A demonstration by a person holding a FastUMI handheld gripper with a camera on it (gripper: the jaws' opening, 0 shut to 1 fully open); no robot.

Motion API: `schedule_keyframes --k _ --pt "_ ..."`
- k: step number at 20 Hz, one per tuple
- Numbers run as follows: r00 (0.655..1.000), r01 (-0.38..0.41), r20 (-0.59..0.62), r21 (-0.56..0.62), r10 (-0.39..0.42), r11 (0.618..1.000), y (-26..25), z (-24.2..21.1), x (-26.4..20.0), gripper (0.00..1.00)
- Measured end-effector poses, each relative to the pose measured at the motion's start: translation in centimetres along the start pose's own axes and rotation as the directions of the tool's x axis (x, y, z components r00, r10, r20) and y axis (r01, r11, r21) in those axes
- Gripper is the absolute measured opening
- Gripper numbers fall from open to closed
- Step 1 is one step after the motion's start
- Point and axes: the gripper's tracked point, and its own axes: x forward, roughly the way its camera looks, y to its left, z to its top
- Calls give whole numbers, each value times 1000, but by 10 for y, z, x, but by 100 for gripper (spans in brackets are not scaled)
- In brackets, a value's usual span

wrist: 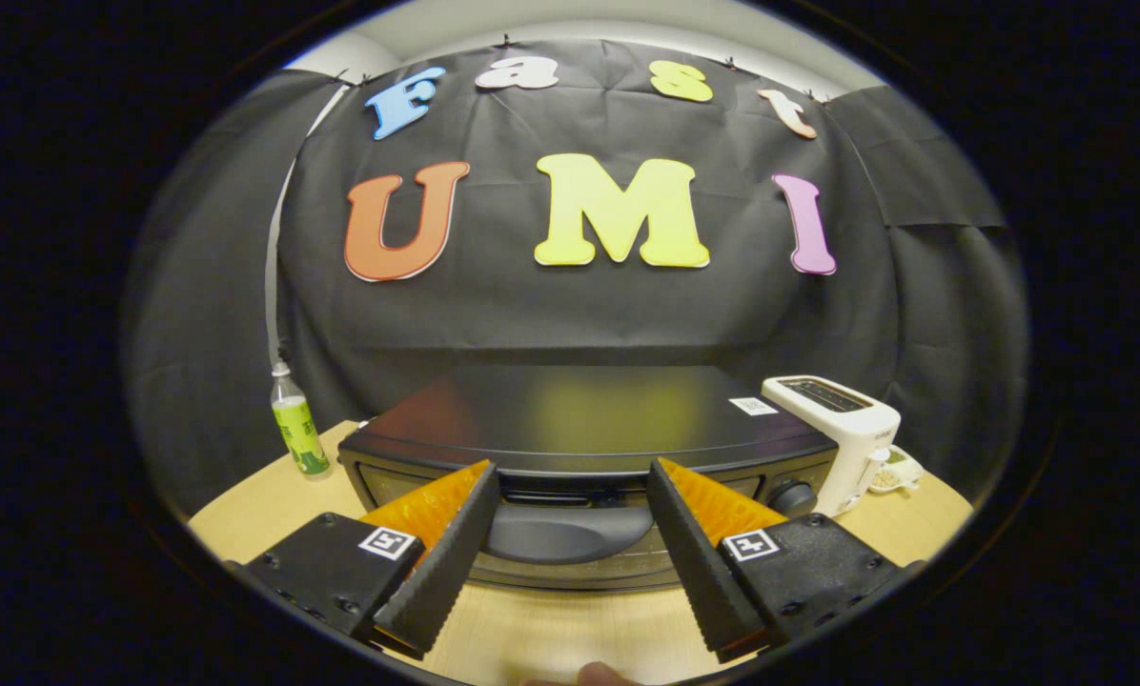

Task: Open the toaster oven, put the food inside, and close the toaster oven door.

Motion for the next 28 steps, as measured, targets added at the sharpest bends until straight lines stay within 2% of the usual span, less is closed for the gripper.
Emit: schedule_keyframes --k 8,14,18,24,28 --pt "999 -1 -54 13 2 1000 1 -19 -36 100" --pt "991 -1 -133 -31 -4 1000 1 -61 -81 100" --pt "978 -2 -210 -12 -1 1000 2 -90 -102 100" --pt "931 -49 -362 27 56 998 1 -135 -118 100" --pt "878 -66 -473 47 81 997 4 -154 -125 100"
